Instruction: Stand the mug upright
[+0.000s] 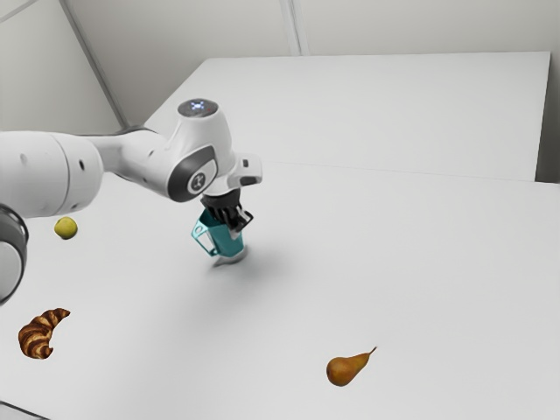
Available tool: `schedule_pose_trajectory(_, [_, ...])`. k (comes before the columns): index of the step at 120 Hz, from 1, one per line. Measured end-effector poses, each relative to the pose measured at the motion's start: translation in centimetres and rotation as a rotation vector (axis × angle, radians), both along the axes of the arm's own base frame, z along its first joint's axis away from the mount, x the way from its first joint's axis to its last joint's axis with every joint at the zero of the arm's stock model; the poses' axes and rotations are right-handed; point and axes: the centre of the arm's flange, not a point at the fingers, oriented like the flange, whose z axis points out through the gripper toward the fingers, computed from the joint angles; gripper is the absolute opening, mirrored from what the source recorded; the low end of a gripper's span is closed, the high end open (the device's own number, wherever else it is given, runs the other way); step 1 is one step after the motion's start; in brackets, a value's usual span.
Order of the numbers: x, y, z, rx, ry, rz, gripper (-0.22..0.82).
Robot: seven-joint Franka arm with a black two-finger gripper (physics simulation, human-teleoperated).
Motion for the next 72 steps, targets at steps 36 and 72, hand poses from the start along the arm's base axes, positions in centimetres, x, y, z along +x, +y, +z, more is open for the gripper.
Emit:
schedule_pose_trajectory(36, [0.1, 0.0, -1.8, -0.002, 0.019, 0.083, -0.18])
schedule_pose_trajectory(72, [0.0, 0.0, -0.4, -0.019, -0.002, 0.127, 0.27])
